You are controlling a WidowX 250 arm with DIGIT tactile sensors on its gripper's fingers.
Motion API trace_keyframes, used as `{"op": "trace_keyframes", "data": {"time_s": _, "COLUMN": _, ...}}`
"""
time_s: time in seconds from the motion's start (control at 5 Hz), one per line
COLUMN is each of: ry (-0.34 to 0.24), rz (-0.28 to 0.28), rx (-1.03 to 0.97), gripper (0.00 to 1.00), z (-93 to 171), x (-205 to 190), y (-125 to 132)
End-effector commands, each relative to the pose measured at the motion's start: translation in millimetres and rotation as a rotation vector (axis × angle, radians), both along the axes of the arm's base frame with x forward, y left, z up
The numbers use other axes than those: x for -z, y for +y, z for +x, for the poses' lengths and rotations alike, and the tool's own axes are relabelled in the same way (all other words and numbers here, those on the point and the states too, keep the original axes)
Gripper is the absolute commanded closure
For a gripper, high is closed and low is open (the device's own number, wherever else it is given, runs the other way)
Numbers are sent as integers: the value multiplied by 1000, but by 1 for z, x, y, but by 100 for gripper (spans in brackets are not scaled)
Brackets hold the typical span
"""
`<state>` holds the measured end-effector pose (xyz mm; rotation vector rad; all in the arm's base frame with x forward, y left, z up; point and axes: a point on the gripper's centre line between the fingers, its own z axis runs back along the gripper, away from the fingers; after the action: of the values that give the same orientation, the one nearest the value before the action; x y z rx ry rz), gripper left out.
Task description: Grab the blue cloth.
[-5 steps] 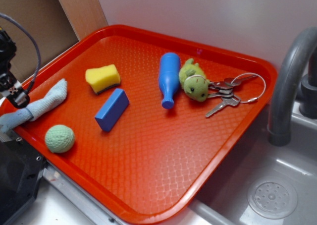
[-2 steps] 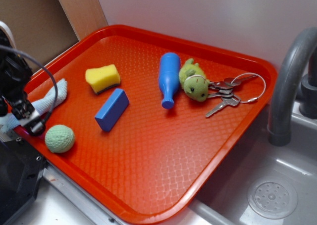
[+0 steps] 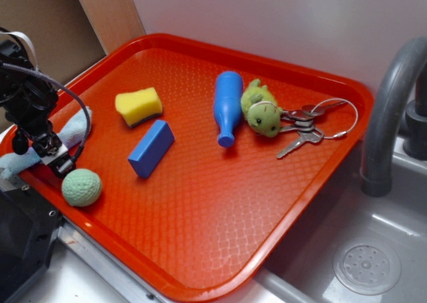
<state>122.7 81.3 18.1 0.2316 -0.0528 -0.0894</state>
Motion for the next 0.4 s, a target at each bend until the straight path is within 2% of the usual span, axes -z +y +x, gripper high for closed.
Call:
{"op": "trace_keyframes", "data": {"time_s": 0.0, "ry": 47, "rz": -52, "rx": -30, "gripper": 0, "z": 2, "x": 7, "y": 7}}
{"op": "trace_keyframes", "data": {"time_s": 0.2, "ry": 38, "rz": -39, "rx": -43, "gripper": 100, "z": 6, "x": 6, "y": 10}}
